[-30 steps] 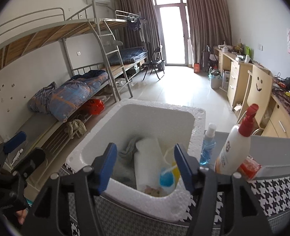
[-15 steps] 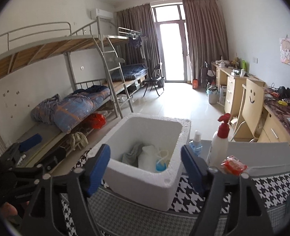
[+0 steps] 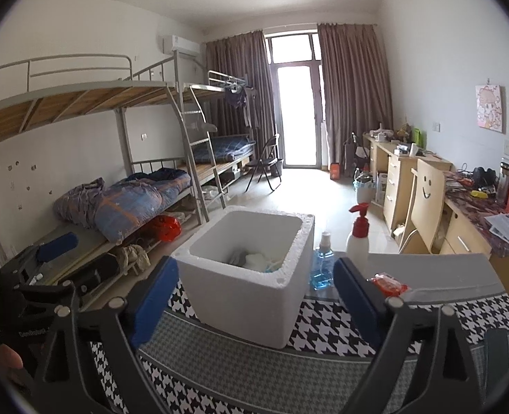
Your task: Organize soft objects
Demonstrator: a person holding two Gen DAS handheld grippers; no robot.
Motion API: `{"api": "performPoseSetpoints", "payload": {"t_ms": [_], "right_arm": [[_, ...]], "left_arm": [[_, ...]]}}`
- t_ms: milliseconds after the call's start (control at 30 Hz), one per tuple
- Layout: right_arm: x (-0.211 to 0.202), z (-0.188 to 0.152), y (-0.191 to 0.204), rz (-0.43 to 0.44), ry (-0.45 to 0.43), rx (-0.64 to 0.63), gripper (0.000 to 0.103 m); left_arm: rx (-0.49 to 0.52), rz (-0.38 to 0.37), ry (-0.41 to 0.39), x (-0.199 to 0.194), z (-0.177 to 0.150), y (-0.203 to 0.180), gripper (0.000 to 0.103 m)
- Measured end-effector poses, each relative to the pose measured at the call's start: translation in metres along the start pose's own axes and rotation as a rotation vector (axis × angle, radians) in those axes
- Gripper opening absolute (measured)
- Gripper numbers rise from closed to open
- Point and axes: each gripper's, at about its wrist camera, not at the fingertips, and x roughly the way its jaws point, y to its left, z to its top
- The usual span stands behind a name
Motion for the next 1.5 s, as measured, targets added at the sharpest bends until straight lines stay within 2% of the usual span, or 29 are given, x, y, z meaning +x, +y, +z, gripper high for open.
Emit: {"api": "performPoseSetpoints", "payload": {"t_ms": [267, 667, 1000, 1500], "right_arm": [[-0.032, -0.014, -0.007, -0.026, -0.043, 0.024, 0.094], [-0.078, -0.036, -0.003, -0.060, -0.132, 0.001, 0.098], [-0.093, -0.052, -0.005, -0.071, -0.160, 0.004, 0.102], [-0.105, -0.086, -0.008, -0.104, -0.185, 0.021, 0.102]], "left_arm": [[-0.002, -0.052, -0.040, -0.027, -0.005, -0.015, 0.102], [-0.025, -0.080, -0.092, -0.055, -0.019, -0.023, 0.102], [-0.009, -0.106, -0.113, -0.068, -0.032, -0.037, 0.102], [-0.004, -0.085, -0.148, -0.074, -0.061, -0.044, 0.102]]}}
